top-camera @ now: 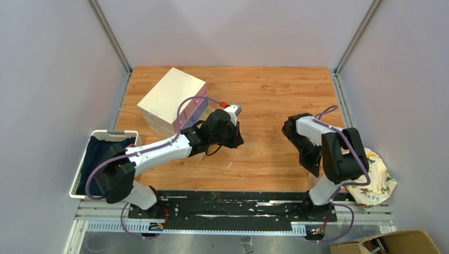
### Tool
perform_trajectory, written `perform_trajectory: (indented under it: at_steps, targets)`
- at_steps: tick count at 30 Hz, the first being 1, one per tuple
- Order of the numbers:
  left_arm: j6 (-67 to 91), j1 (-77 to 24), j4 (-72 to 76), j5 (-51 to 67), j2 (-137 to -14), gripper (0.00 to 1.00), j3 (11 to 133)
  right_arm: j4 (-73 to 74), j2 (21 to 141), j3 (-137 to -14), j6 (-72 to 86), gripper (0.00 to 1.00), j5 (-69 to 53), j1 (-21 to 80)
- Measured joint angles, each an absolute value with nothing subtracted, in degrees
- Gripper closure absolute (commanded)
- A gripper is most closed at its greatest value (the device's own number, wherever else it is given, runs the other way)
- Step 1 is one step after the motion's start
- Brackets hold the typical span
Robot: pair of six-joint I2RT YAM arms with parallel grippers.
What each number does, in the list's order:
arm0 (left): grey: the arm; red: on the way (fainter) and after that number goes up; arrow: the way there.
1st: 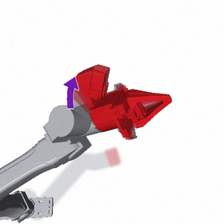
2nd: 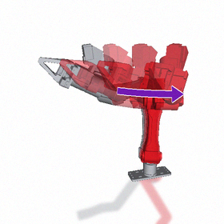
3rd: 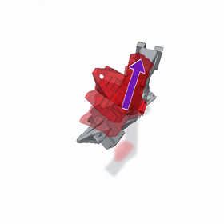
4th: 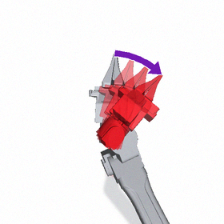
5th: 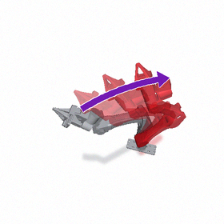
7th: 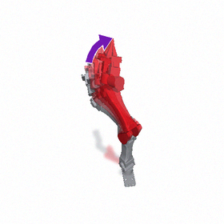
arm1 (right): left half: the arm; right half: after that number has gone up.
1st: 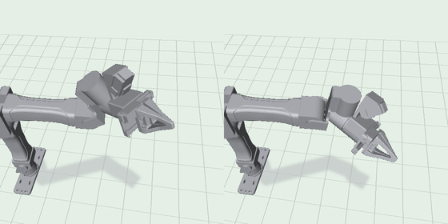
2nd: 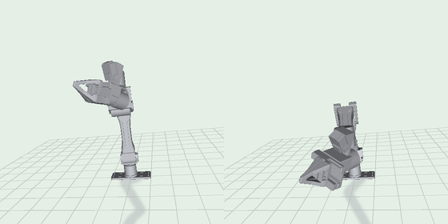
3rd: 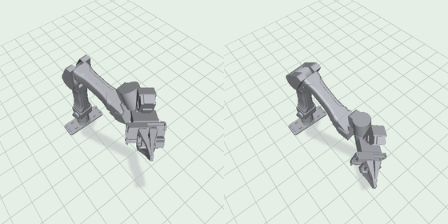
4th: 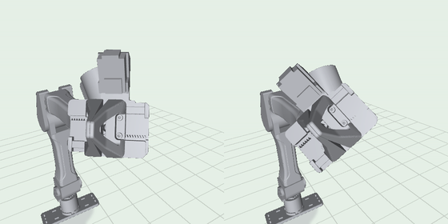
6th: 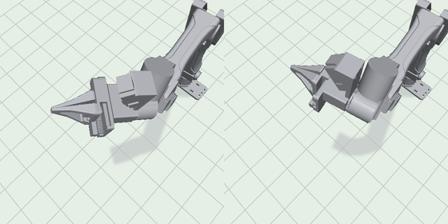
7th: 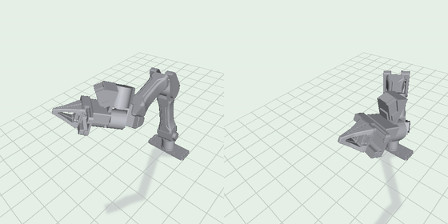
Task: Organize the makeup
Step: Move the makeup to the center of the board.
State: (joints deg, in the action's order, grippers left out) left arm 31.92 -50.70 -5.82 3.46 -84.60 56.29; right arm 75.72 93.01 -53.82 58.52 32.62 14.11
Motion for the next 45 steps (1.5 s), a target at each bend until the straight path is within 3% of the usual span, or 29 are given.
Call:
perform_trajectory:
  at_steps: [13,22,31,39,41,45]
  targets:
    - [30.96,-50.68,-6.11,3.22,-77.62,1.0,53.8,73.14,97.73,-45.43,58.48,1.0,30.2,14.06]
    - [30.55,-50.59,-6.13,3.16,-77.62,1.0,53.6,60.69,92.07,-43.86,54.63,1.0,24.08,13.91]
    - [30.35,-50.57,-6.37,2.24,-78.11,0.99,53.69,58.04,88.18,-47.44,51.81,1.0,22.94,14.79]
    - [28.73,-50.43,-13.26,-3.97,-86.85,0.44,63.64,56.62,73.71,-60.58,47.51,0.97,22.65,20.03]
    - [28.12,-50.41,-14.02,-5.74,-91.96,0.37,68.14,56.12,71.0,-64.05,46.11,0.95,22.17,20.91]
    - [28.51,-50.37,-16.14,-7.97,-105.97,0.35,78.87,55.11,66.32,-68.95,42.89,0.95,21.47,21.63]
